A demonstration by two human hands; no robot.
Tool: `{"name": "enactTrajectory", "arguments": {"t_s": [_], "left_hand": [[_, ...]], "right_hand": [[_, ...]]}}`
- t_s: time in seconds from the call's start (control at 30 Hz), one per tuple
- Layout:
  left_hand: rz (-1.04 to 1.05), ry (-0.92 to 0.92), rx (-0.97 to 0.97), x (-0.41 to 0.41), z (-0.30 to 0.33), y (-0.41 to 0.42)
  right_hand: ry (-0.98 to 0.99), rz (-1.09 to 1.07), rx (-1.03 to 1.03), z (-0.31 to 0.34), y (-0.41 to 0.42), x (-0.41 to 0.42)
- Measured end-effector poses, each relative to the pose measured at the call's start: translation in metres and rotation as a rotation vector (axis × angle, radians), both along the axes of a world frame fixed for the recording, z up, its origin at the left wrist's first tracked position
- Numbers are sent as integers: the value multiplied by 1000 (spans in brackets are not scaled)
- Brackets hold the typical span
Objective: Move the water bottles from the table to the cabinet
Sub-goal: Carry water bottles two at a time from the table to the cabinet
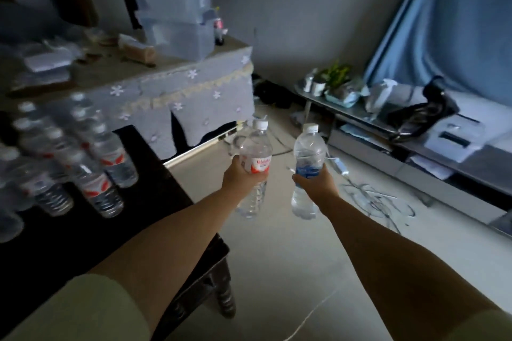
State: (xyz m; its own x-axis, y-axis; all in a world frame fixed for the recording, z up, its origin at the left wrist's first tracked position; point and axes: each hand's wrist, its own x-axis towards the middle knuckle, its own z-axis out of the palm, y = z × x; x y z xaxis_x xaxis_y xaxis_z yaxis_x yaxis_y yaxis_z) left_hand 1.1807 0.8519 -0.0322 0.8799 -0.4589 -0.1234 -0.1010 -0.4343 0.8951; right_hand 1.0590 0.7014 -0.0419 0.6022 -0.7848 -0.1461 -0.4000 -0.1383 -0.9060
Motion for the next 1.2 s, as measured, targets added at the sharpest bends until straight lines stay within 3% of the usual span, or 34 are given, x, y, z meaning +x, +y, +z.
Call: {"name": "enactTrajectory", "arguments": {"t_s": [0.23,0.47,0.83,1.2], "left_hand": [[-253,42,24,-74,-1,-152],[-593,38,49,-176,-3,-265],[-1065,41,83,-279,-6,-370],[-1363,42,90,-368,-5,-429]], "right_hand": [[42,-282,-43,3,-112,-113],[-45,-590,-17,11,-158,-227],[9,-973,-96,15,-184,-329],[83,-1286,-58,1,-192,-407]]}}
